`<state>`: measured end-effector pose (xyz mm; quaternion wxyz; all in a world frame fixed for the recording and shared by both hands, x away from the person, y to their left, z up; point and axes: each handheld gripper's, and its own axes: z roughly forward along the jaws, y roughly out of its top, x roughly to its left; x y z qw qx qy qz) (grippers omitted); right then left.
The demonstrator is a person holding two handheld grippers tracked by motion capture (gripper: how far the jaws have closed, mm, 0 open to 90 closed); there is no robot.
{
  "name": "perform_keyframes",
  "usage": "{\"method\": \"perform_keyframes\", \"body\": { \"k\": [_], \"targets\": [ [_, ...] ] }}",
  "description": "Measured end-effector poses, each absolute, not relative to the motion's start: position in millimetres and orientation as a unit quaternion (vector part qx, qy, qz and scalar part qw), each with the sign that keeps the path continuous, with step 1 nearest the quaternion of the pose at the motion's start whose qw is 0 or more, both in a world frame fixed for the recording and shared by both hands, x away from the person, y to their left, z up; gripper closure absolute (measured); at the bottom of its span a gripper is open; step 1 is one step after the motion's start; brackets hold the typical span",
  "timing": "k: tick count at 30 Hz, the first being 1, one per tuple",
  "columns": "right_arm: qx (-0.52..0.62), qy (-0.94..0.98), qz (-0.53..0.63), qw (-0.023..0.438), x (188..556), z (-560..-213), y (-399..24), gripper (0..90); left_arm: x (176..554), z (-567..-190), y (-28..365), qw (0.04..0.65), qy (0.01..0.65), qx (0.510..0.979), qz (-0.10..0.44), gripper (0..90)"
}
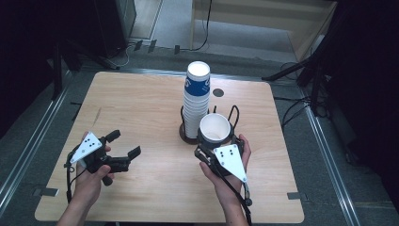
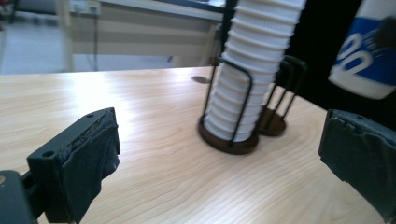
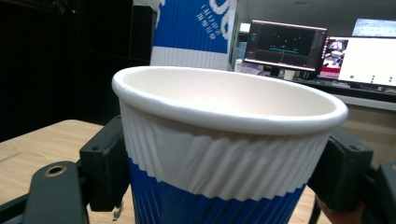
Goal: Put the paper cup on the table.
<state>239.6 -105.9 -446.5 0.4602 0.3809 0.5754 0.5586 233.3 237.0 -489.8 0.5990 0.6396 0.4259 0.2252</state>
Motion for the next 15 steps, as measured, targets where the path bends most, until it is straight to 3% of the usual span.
{"method": "perform_keyframes", "body": {
  "k": [15],
  "targets": [
    [0.39, 0.567, 0.547, 0.477, 247.6, -444.9, -130.3, 19.8, 233.8, -519.1, 270.7, 0.558, 0.473, 0.63, 0.259, 0.0]
  ]
}}
